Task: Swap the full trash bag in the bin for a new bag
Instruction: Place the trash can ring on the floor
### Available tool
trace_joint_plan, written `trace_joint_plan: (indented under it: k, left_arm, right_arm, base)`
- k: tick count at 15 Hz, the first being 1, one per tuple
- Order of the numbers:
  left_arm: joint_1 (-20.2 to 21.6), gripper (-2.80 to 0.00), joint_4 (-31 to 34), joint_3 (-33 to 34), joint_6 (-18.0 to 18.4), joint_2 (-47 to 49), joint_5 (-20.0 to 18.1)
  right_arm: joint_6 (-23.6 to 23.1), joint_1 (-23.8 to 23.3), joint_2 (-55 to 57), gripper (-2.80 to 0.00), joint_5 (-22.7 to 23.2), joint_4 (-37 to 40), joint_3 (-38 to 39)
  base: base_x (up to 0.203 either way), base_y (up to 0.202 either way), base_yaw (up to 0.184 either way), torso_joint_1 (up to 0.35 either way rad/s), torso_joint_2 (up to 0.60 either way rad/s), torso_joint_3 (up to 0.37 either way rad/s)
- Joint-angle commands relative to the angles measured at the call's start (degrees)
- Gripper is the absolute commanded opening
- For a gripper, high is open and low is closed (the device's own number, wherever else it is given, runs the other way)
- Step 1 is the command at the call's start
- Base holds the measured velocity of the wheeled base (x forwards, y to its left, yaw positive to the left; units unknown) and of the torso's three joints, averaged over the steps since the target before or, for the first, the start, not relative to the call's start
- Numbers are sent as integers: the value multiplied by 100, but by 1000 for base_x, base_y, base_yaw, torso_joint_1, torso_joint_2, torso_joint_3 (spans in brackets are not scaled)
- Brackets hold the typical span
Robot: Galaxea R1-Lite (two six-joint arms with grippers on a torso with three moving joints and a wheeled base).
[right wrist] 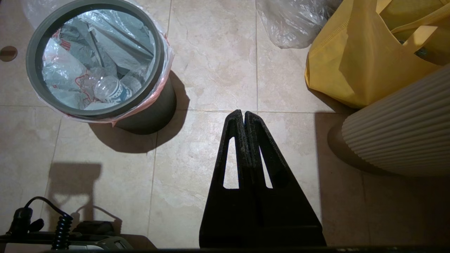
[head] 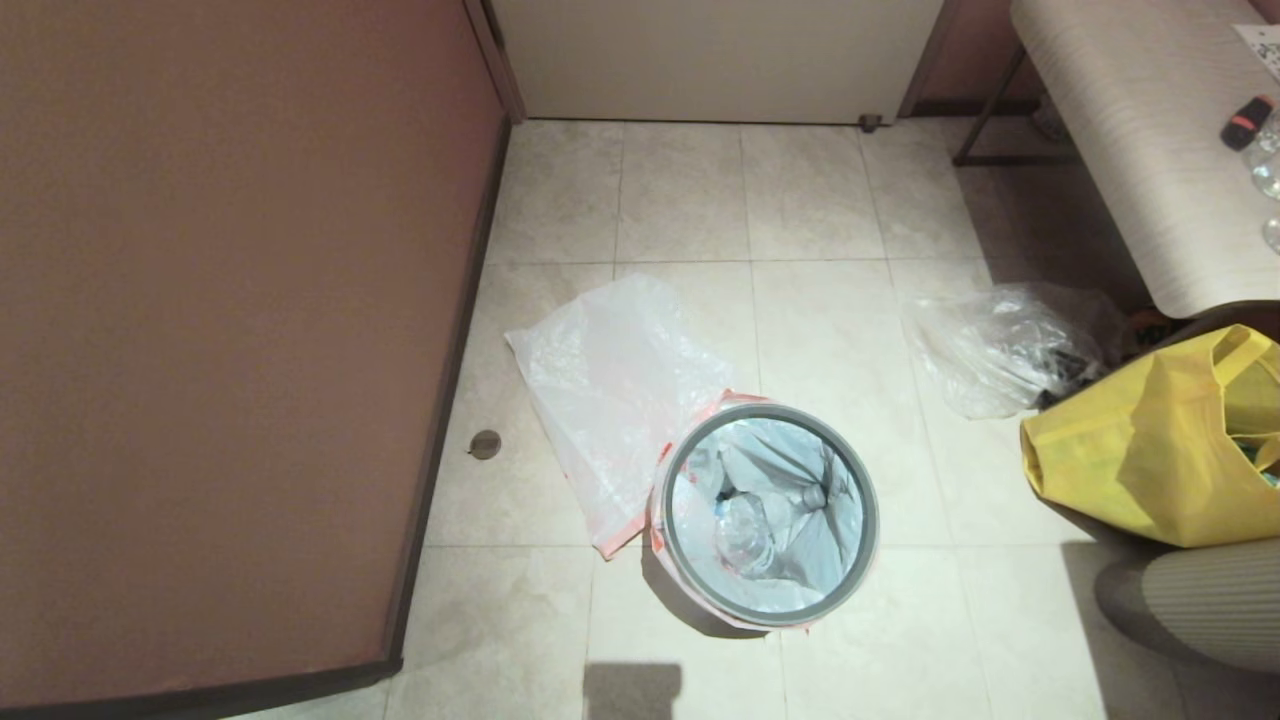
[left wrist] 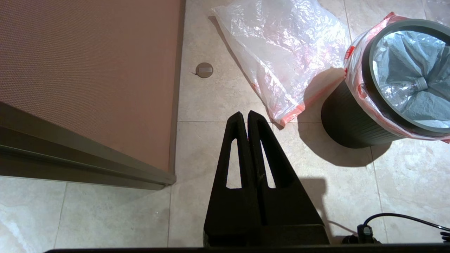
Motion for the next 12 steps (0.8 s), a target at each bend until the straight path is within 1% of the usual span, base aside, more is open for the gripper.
trace_joint_plan:
  k: [1,8,9,10,12]
  left_arm:
    - [7,-280,-4,0,1,-2,2]
    - [7,-280,-4,0,-2,-2,2]
    - [0,-280,-4,0,-2,-2,2]
    - [8,-280,-2,0,6,-2,2]
    - [1,-280,-3,0,-1,-2,2]
  right_arm:
    - [0,2,5,-280,1,-4,0]
    - [-13,-3,16,-280,1,31,-14]
    - [-126,-11,5,-280,1,96,-45]
    - [-310,-21,13,-280,8,219,-129]
    - [-361,-18,156,-280,30,519,-587]
  base:
    - [0,0,0,0,0,0]
    - [0,0,0,0,0,0]
    - [0,0,0,0,0,0]
    - [0,0,0,0,0,0]
    - [0,0,0,0,0,0]
